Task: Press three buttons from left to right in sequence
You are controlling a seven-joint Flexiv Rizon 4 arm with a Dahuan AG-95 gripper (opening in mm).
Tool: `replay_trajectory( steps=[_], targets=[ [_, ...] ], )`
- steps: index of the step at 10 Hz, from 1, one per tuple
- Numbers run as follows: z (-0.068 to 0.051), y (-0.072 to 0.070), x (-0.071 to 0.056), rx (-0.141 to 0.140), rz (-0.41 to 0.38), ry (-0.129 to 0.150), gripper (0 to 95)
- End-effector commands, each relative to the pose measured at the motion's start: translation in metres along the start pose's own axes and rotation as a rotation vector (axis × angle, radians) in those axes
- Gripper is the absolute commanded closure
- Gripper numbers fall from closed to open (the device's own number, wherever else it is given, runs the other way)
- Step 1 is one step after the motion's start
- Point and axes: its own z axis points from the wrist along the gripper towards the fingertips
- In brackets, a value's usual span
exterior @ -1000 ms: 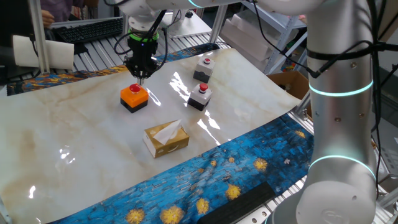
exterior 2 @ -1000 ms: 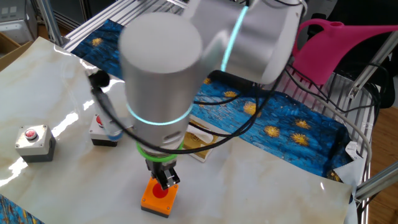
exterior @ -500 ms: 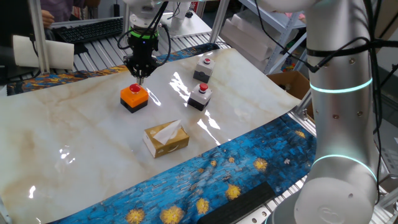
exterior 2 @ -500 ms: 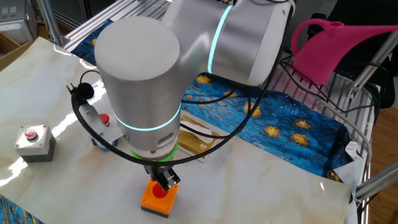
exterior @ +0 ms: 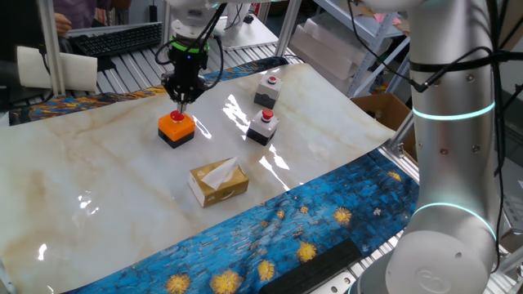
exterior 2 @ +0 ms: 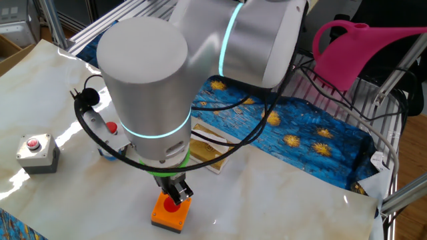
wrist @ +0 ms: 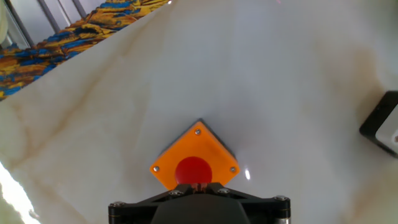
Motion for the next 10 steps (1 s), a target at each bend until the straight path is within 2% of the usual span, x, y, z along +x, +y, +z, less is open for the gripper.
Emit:
replay_trajectory(
  steps=[1, 5, 7, 10],
  targets=[
    [0.0, 0.003, -0.001, -0.003, -0.002, -0.021, 95.0],
    [-0.001, 0.006, -0.007, 0.0, -0.028, -0.021, 95.0],
    [0.003, 0.007, -0.01, 0.005, -0.061, -0.025, 95.0],
    [0.003, 0.008, -0.015, 0.009, -0.082, -0.025, 95.0]
  ],
)
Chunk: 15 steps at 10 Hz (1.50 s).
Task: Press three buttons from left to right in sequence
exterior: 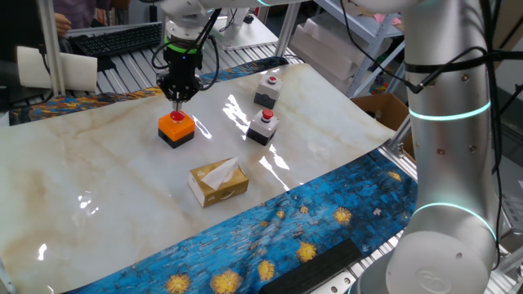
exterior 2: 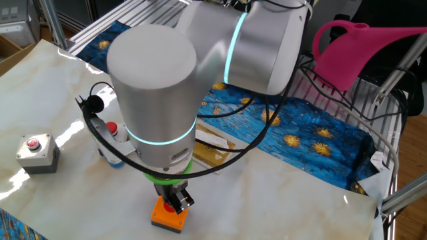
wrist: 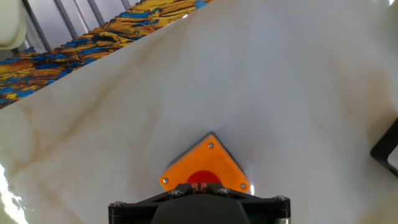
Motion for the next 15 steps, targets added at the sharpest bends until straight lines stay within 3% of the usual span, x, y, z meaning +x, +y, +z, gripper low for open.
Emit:
replay_trajectory(
  steps=[1, 5, 8, 10, 11, 12, 15],
  targets=[
    [0.003, 0.0, -0.002, -0.005, -0.013, 0.01, 95.0],
    [0.031, -0.001, -0.008, -0.019, -0.021, 0.006, 95.0],
    [0.03, -0.001, -0.008, -0.022, -0.014, 0.007, 95.0],
    [0.019, -0.003, -0.007, -0.015, -0.005, 0.009, 95.0],
    [0.0, -0.007, -0.004, -0.011, -0.001, 0.017, 95.0],
    [-0.01, -0.01, -0.002, -0.01, 0.0, 0.017, 95.0],
    [-0.031, -0.019, 0.003, -0.008, 0.01, 0.017, 95.0]
  ],
)
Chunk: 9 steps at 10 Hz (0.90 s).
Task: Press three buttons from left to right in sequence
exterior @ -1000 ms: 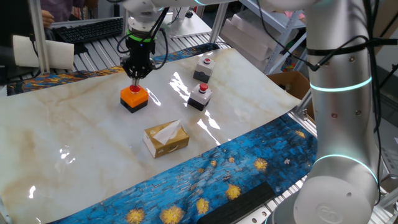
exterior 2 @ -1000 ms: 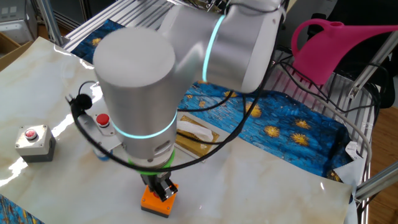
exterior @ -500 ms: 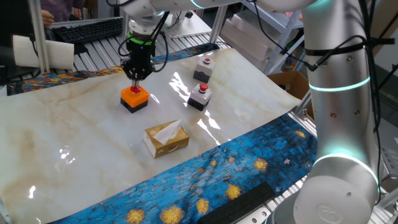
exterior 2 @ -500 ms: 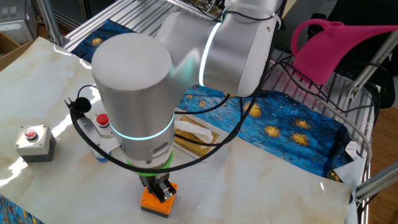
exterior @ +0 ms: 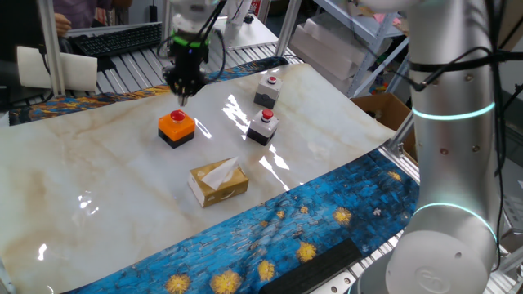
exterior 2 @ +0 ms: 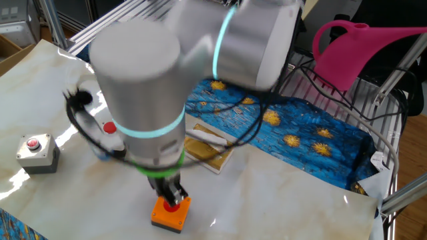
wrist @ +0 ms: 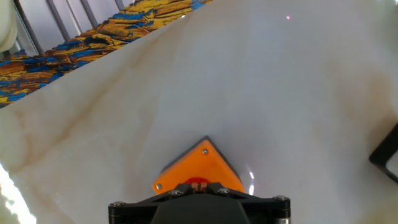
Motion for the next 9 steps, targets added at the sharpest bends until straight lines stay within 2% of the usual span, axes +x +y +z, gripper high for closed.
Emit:
replay_trajectory(
  steps=[1, 3, 6, 9],
  targets=[
    [-0.006, -0.003, 0.001, 0.0, -0.012, 0.011, 95.0],
    [-0.005, -0.007, 0.001, 0.001, -0.027, 0.013, 95.0],
    [-0.004, -0.032, -0.002, -0.002, -0.103, 0.014, 95.0],
    [-0.015, -0.048, -0.001, 0.005, -0.15, 0.018, 95.0]
  ],
)
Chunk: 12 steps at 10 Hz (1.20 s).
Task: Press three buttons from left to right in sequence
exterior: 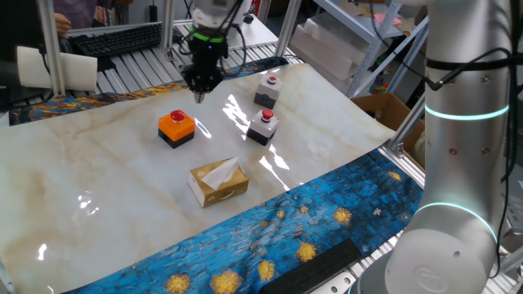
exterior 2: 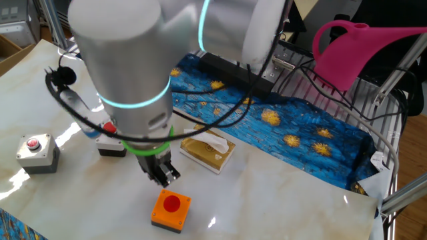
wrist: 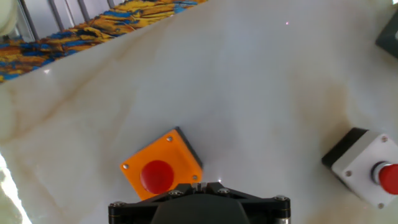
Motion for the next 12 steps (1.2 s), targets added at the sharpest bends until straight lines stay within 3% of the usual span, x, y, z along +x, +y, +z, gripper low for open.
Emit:
replay_trajectory(
  steps=[1, 5, 6, 12],
  targets=[
    [-0.005, -0.0061, -0.0018, 0.009, -0.042, 0.014, 95.0],
    [-0.0031, -0.0084, -0.0047, 0.025, -0.081, 0.014, 95.0],
    [-0.0031, -0.0081, -0.0047, 0.001, -0.042, 0.013, 95.0],
    [-0.0031, -0.0081, -0.0047, 0.003, -0.043, 0.015, 95.0]
  ],
)
